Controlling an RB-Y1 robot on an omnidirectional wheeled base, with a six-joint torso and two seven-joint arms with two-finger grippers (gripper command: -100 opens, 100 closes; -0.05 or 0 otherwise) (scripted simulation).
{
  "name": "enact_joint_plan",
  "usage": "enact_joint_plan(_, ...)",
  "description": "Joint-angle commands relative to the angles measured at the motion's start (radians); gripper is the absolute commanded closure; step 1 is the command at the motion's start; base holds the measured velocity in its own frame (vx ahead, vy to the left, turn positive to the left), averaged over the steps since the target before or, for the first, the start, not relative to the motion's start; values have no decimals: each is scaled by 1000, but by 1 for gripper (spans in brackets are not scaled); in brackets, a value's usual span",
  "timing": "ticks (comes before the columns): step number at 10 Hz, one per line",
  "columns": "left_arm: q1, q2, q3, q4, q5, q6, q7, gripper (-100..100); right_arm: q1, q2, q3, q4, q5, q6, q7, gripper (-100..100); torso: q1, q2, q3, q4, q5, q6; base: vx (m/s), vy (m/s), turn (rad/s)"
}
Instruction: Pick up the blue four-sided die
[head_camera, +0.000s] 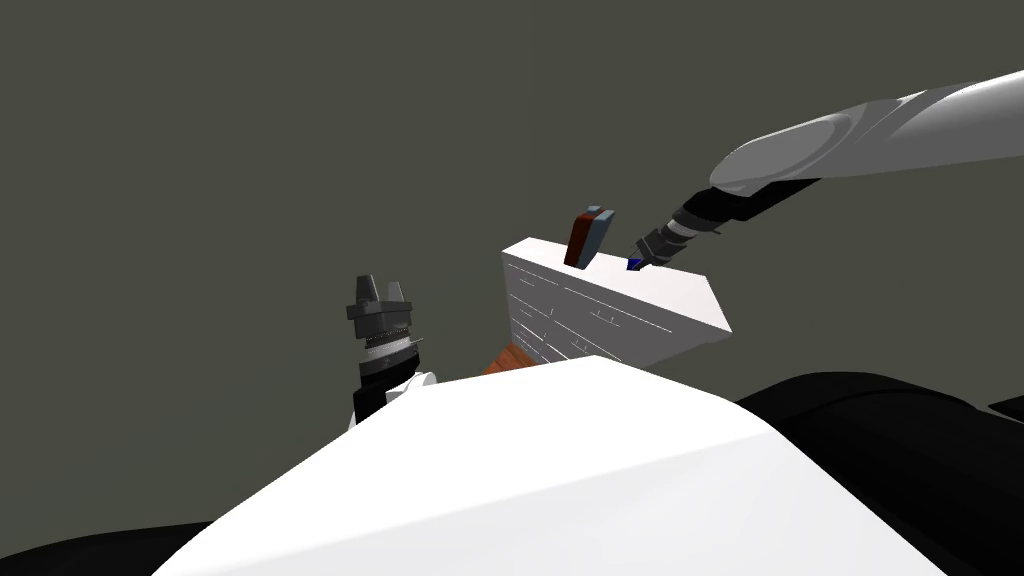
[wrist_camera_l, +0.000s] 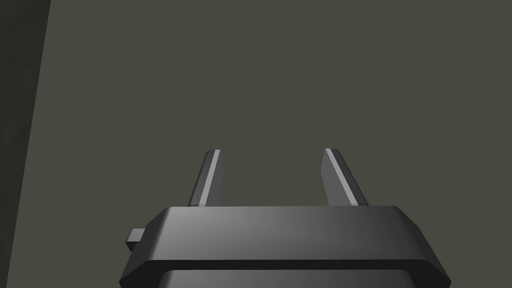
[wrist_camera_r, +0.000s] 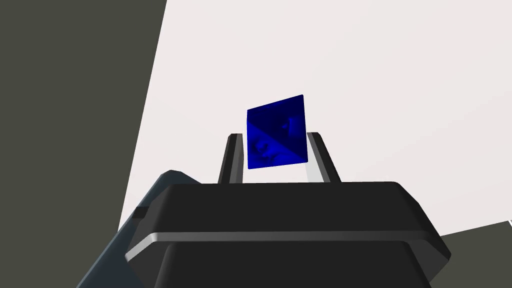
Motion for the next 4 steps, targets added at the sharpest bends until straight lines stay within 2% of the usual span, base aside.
enact_joint_plan(1,0,0,0,0,0,0,0,0,-25,-22,-13,1,-5,-32,-16,100,0,0,0,0,0,0,-25,-29,-107)
enact_joint_plan(3,0,0,0,0,0,0,0,0,-21,-22,-14,5,-7,-30,-9,100,-2,2,2,1,0,1,-14,-28,-36)
enact_joint_plan(4,0,0,0,0,0,0,0,0,-25,-22,-14,4,-6,-34,-12,0,-1,2,1,0,0,0,0,0,0)
